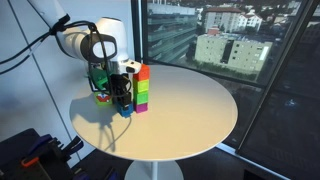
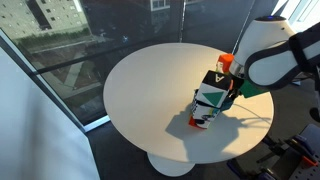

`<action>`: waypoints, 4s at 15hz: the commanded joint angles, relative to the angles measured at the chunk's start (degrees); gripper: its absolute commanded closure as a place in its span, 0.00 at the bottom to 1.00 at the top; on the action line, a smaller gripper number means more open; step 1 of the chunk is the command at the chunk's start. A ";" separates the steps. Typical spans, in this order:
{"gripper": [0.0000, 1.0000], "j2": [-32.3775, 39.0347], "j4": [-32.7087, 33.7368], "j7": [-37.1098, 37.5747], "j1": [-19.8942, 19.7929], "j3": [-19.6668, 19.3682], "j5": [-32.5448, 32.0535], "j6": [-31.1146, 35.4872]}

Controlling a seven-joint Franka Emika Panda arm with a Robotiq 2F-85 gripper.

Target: Put the blue block on the orange block

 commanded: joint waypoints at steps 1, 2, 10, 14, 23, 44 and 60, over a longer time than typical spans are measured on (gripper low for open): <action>0.66 -0.24 1.75 -0.63 -0.19 -0.58 -0.13 -3.33; 0.68 -0.63 1.85 -0.96 -0.32 -0.59 -0.05 -4.44; 0.69 -5.38 1.99 -2.03 -0.98 -1.06 -0.51 -13.02; 0.69 -8.34 2.33 -2.07 -1.12 -0.94 -0.62 -16.66; 0.69 -13.73 6.49 -1.09 -1.33 -0.36 -1.43 -26.40; 0.69 -17.47 22.16 0.81 -1.92 0.48 -0.71 -41.89; 0.69 -7.51 31.68 6.66 -2.27 -0.17 -2.22 -40.14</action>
